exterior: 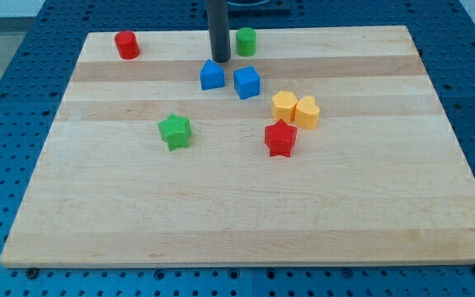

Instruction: Separate the blue blocks and the green circle

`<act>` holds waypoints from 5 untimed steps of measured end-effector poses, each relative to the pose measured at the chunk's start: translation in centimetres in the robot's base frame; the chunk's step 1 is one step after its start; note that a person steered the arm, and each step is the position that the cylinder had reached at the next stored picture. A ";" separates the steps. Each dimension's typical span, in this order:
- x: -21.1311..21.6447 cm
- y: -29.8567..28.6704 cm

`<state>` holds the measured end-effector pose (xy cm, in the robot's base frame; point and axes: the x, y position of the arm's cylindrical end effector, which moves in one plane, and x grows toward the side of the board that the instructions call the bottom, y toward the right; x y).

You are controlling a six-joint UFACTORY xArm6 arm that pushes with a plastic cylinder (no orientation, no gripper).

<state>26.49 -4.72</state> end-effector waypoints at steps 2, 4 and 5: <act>0.0 -1.0; 1.6 -7.6; 4.4 -10.7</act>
